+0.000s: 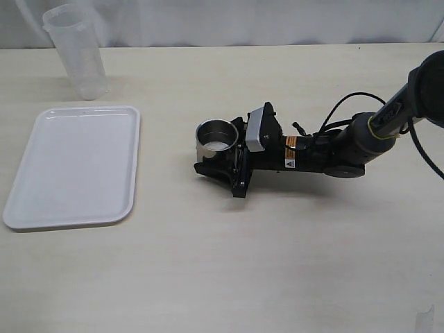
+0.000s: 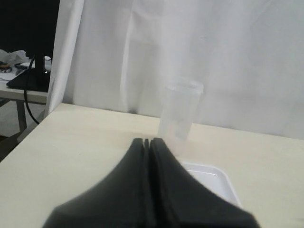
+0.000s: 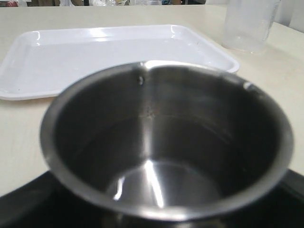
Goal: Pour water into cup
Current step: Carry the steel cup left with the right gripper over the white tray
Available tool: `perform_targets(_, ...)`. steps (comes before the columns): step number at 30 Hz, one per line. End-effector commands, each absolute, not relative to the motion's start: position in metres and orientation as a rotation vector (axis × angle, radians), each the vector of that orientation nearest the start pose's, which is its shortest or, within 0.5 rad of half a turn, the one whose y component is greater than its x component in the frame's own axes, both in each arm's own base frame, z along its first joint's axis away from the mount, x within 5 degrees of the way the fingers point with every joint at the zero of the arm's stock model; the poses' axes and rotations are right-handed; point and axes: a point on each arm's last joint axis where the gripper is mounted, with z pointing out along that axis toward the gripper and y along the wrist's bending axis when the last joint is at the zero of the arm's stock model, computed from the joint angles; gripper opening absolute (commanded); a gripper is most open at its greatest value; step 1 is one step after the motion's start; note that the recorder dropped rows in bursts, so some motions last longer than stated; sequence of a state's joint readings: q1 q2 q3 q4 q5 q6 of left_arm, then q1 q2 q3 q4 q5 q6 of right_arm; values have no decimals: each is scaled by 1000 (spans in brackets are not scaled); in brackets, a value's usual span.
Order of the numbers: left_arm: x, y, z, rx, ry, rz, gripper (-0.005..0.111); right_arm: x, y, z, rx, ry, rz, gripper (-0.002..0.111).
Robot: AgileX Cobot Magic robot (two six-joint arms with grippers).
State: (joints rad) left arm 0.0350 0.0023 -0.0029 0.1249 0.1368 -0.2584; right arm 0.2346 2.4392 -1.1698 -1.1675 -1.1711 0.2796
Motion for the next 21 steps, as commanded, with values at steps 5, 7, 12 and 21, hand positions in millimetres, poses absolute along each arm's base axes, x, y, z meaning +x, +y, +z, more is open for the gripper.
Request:
perform_targets(5,56,4,196,-168,1663,-66,0,371,169,37,-1194,1417,862,4)
perform_targets(7,56,4,196,-168,1663,-66,0,372,170,42,-1193,1399,861,4)
perform_targets(12,56,4,196,-168,1663,-66,0,373,171,56,-1206,1363,847,4)
perform_targets(21,56,4,196,-168,1663,-66,0,371,176,60,-1188,1375,902,4)
